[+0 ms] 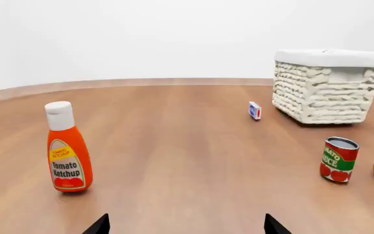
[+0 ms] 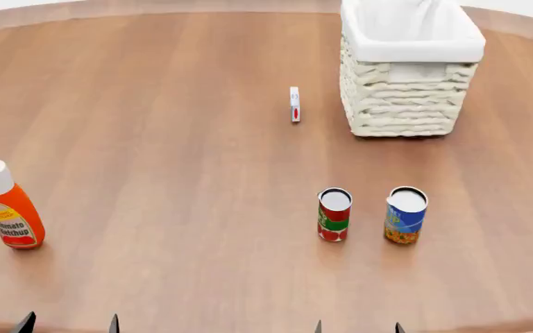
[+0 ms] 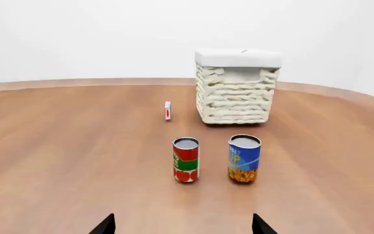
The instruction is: Pick up the alphabet soup and the cream cheese box, and put them in the basket.
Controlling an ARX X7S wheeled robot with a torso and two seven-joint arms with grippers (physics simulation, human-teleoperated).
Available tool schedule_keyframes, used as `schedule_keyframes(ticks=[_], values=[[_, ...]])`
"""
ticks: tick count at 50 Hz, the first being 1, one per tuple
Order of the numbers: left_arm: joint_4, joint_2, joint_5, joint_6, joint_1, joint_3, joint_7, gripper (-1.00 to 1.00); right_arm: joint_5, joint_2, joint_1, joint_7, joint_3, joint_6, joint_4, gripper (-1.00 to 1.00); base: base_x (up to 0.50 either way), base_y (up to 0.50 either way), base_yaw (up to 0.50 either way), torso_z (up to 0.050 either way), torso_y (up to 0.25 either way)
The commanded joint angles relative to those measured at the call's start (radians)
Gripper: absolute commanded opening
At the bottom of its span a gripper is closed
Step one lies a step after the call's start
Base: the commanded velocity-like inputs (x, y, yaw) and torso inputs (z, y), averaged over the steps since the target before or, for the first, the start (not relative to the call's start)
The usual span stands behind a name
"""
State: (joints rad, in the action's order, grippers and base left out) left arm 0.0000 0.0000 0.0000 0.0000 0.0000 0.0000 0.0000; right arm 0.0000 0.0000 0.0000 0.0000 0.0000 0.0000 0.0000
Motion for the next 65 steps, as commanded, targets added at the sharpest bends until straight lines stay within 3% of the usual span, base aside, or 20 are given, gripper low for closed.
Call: schedule_keyframes(ticks=[1,13,29,38,40,45,46,48,49,50,51,52,65], values=[[0.007,-0.017,-0.027,-0.023,-0.003,0.015,-0.011,1.00,0.015,0.015,0.001,0.029,-0.014,0.006,-0.008,1.00,0.00,0.00,0.00,0.000,0.000],[0.007,-0.052,-0.048,-0.022,-0.005,0.055,-0.051,1.00,0.045,0.045,0.004,0.082,-0.047,-0.004,-0.002,1.00,0.00,0.00,0.00,0.000,0.000],[0.010,-0.075,-0.069,-0.014,-0.003,0.081,-0.080,1.00,0.070,0.068,0.010,0.106,-0.086,0.005,-0.003,1.00,0.00,0.49,0.00,0.000,0.000],[0.014,-0.080,-0.081,-0.034,-0.015,0.094,-0.091,1.00,0.094,0.077,0.027,0.117,-0.093,0.040,-0.010,1.00,0.00,0.00,0.00,0.000,0.000],[0.087,-0.079,-0.071,-0.107,-0.032,0.105,-0.107,1.00,0.126,0.085,0.061,0.119,-0.083,0.144,-0.083,1.00,0.00,0.00,0.00,0.000,0.000],[0.321,-0.082,-0.120,-0.467,-0.194,0.103,-0.126,1.00,0.185,0.134,0.198,0.118,-0.070,0.458,-0.265,1.00,0.00,0.00,0.00,0.000,0.000],[0.453,-0.060,-0.239,-0.617,-0.344,0.062,-0.128,1.00,0.248,0.195,0.348,0.134,-0.034,0.608,-0.415,1.00,0.00,0.00,0.00,0.000,0.000],[0.478,-0.046,-0.277,-0.917,-0.620,0.043,-0.140,1.00,0.245,0.224,0.547,0.142,-0.054,0.908,-0.465,1.00,0.00,0.00,0.00,0.000,0.000],[0.478,-0.050,-0.254,-0.982,-0.644,0.060,-0.160,1.00,0.250,0.225,0.577,0.144,-0.050,0.956,-0.466,1.00,0.00,0.00,0.00,0.000,0.000],[0.470,-0.059,-0.223,-0.945,-0.670,0.089,-0.175,1.00,0.259,0.228,0.617,0.141,-0.047,0.993,-0.468,1.00,0.00,0.00,0.00,0.000,0.000],[0.413,-0.026,-0.273,-1.074,-0.820,0.034,-0.178,1.00,0.321,0.249,0.767,0.098,-0.039,1.143,-0.430,1.00,0.50,0.00,0.00,0.000,0.000],[0.411,-0.028,-0.277,-1.076,-0.927,0.034,-0.181,1.00,0.321,0.251,0.917,0.100,-0.042,1.233,-0.434,1.00,0.50,0.00,0.00,0.000,0.000],[0.412,-0.047,-0.313,-1.072,-0.933,0.049,-0.208,1.00,0.329,0.254,0.927,0.104,-0.041,1.245,-0.434,1.00,0.50,0.00,0.00,0.000,0.000]])
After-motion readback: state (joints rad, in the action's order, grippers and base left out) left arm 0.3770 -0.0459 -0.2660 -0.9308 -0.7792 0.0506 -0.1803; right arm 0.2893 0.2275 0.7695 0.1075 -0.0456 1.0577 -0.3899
